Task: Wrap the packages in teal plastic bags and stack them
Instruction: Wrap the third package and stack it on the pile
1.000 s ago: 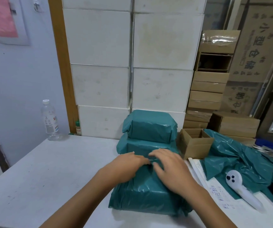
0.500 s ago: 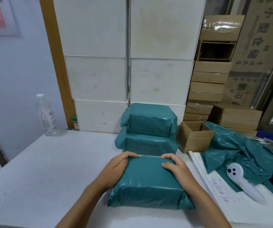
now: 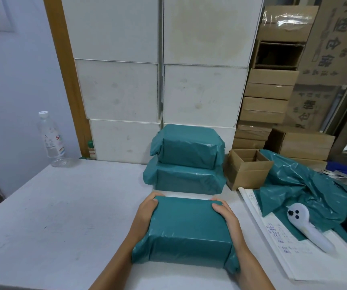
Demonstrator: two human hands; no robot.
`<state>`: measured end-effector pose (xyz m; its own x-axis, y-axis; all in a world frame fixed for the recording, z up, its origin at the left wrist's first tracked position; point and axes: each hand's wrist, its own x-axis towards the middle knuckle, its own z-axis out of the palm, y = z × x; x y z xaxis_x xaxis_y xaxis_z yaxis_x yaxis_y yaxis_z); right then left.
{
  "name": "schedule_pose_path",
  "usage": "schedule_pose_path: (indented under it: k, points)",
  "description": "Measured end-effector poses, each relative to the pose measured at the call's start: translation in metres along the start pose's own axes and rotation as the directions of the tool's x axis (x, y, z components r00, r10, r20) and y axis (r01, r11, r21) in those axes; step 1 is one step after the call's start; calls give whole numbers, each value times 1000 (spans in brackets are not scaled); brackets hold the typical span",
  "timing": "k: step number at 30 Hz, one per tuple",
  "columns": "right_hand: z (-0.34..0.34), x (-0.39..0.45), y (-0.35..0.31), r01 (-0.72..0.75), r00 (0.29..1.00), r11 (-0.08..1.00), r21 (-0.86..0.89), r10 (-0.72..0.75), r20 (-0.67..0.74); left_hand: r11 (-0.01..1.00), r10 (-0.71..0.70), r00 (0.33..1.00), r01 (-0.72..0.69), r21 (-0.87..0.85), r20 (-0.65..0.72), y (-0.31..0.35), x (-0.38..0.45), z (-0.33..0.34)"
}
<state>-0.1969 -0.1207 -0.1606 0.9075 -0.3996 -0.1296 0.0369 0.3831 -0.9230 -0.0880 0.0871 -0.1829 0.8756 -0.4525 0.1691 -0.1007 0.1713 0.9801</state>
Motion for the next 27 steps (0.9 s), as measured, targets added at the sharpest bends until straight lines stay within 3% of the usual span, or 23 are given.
schedule_pose_path:
  k: [6,14,21,27]
  points:
    - [11,-13,0,-36,999,984,174,35,14,986,-64,998,59,-158,-28,7,-7,8]
    - [28,-17,-31,15,998,979,204,-26,53,958,-38,999,36,-283,-1,44,4,9]
    - [62,58,-151,290,955,940,181,-298,16,940,101,994,-83,-330,37,153,114,25]
    - [88,142,-212,335,941,927,166,-338,-12,969,76,997,-78,-235,-16,185,220,25]
